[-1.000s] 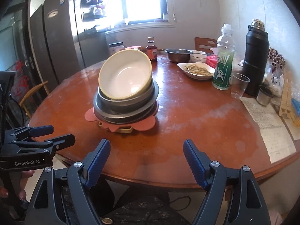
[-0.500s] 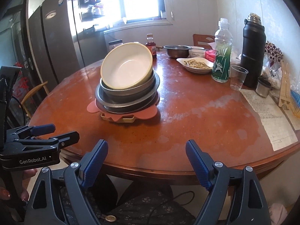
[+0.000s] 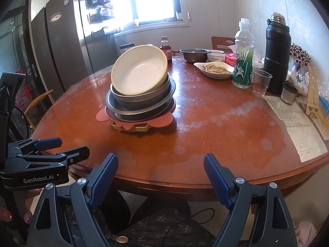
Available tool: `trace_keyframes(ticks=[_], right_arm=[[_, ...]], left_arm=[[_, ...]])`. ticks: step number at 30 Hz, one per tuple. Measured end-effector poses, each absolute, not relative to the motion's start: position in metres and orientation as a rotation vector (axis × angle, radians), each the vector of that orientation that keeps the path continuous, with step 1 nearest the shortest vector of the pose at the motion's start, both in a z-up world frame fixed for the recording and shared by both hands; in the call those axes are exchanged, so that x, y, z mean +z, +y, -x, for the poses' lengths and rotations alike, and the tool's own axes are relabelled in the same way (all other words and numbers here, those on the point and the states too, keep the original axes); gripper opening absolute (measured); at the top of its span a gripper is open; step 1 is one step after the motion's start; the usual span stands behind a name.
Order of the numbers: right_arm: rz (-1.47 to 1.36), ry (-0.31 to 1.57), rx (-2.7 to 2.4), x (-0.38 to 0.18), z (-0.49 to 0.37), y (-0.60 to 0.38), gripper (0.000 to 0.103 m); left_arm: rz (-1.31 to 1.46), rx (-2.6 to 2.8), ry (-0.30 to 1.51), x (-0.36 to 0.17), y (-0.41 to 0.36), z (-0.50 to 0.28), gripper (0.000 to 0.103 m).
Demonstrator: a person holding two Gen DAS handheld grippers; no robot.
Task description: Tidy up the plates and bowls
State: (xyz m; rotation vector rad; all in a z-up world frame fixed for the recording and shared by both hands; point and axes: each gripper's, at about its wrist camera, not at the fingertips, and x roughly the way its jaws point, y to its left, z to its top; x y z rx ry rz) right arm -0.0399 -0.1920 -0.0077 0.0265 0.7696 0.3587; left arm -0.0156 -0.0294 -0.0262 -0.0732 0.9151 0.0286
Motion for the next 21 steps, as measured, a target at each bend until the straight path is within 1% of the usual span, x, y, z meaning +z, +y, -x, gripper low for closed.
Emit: trace_keyframes(ticks=[21], right_arm=[[-0.034,0.780,0.337,-0.0099,0.0440,-0.1947,0.086]], left_arm=[[0.061,0.019,0.932,-0.0300,-0.0312,0.0172,0.084]])
